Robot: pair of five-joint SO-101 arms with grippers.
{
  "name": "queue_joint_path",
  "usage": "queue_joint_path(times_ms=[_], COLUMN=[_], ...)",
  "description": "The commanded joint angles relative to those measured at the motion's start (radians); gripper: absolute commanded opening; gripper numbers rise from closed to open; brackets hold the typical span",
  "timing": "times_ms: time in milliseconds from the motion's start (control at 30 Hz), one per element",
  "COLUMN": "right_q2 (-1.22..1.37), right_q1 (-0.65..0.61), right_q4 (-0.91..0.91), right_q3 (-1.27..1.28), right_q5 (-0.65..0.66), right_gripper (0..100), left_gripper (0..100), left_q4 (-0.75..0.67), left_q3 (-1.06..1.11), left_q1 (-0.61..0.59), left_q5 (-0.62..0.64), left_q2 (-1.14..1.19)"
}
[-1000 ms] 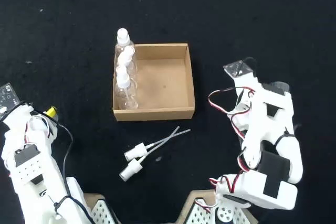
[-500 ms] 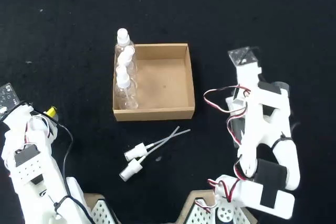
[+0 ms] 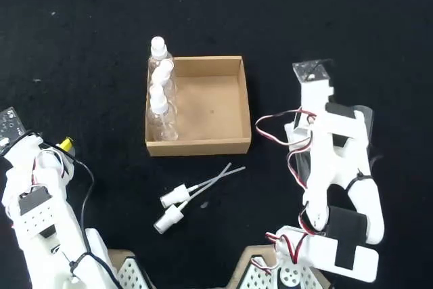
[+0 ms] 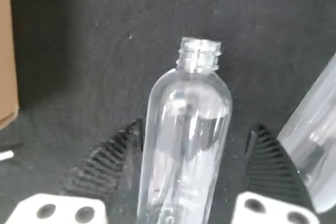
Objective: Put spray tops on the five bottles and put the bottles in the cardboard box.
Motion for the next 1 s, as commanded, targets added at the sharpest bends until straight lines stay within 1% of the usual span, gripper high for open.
queue_joint_path(times_ms=[0, 100, 300, 433, 567, 700, 867, 933, 967], right_q2=[-0.045, -0.045, -0.039, 0.030, 0.099, 0.102, 0.108, 0.111, 0.111], right_q1=[-0.017, -0.008, -0.009, -0.011, -0.009, -0.012, -0.012, -0.012, -0.012], right_q4=[-0.028, -0.080, -0.092, -0.089, -0.046, 0.012, 0.017, 0.015, 0.015], right_q3=[-0.054, -0.058, -0.028, -0.047, -0.085, -0.105, -0.101, -0.102, -0.102], right_q5=[-0.069, -0.144, -0.146, -0.146, -0.146, -0.144, -0.144, -0.143, -0.143], right_gripper=[26.1, 26.1, 26.1, 26.1, 26.1, 26.1, 26.1, 23.8, 20.0], left_gripper=[21, 21, 21, 21, 21, 21, 21, 21, 21], left_q4=[-0.018, -0.018, -0.018, -0.018, -0.018, -0.018, -0.018, -0.018, -0.018], left_q3=[-0.012, -0.012, -0.012, -0.012, -0.012, -0.012, -0.012, -0.012, -0.012], left_q1=[0.012, 0.012, 0.008, 0.005, 0.005, 0.005, 0.005, 0.005, 0.005], left_q5=[0.005, 0.005, 0.005, 0.005, 0.005, 0.005, 0.005, 0.005, 0.005], left_q2=[-0.008, -0.008, -0.008, -0.008, -0.008, -0.008, -0.008, -0.008, -0.008])
